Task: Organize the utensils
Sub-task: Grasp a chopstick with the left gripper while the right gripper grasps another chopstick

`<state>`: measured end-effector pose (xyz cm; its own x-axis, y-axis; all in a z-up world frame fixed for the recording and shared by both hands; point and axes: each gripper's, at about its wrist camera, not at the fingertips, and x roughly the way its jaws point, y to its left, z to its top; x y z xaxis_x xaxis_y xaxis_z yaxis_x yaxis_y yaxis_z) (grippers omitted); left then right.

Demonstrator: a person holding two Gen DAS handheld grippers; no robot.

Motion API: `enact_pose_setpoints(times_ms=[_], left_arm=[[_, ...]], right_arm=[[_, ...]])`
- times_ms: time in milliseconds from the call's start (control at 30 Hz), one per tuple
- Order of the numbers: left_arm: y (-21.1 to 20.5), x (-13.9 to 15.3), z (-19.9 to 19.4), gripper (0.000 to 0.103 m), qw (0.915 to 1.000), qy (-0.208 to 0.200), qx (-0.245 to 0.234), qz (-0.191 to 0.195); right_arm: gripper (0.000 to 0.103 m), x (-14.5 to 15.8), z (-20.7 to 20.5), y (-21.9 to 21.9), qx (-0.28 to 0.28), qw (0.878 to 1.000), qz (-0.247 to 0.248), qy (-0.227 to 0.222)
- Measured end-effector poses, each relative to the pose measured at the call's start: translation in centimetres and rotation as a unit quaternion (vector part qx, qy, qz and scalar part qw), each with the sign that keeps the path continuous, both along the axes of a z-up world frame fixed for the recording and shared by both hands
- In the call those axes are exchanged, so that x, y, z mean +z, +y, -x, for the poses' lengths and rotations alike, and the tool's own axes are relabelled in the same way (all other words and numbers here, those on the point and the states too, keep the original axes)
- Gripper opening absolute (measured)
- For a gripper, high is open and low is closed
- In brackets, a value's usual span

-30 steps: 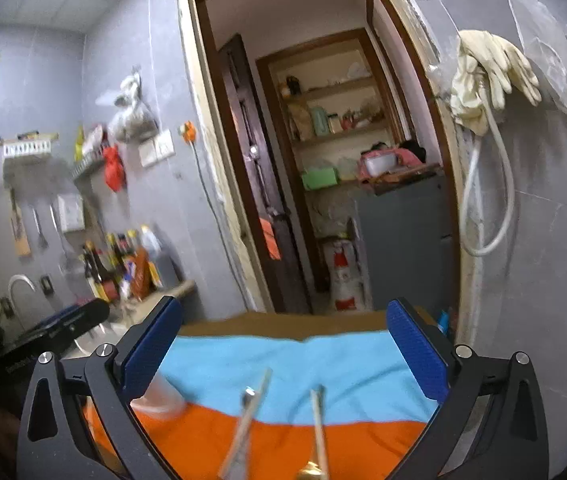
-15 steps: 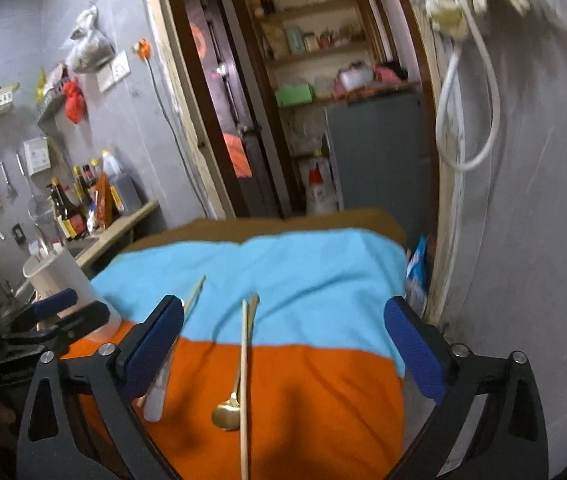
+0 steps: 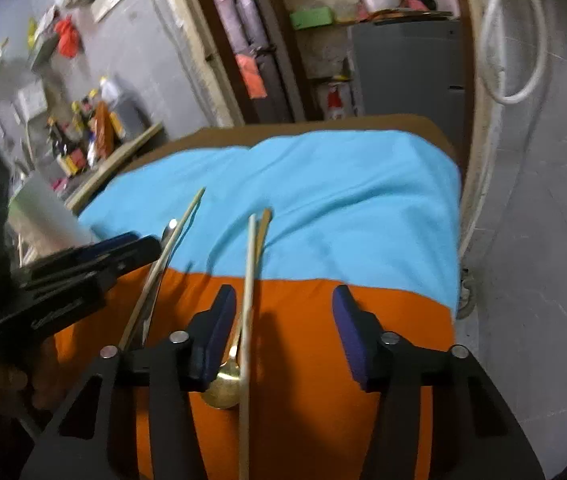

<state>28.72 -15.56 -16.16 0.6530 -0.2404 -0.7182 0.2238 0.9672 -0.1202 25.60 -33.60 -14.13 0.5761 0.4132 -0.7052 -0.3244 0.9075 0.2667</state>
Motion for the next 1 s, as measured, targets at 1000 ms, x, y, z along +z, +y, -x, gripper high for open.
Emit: enact_pose_setpoints(times_ms=[1000], left_arm=[[0.0, -1.1, -4.9, 0.004, 0.9898, 0.132, -0.011, 0.054]], right_arm=[[0.003, -0.4, -3.7, 2.4, -0.021, 0.996, 0.068, 0.053]])
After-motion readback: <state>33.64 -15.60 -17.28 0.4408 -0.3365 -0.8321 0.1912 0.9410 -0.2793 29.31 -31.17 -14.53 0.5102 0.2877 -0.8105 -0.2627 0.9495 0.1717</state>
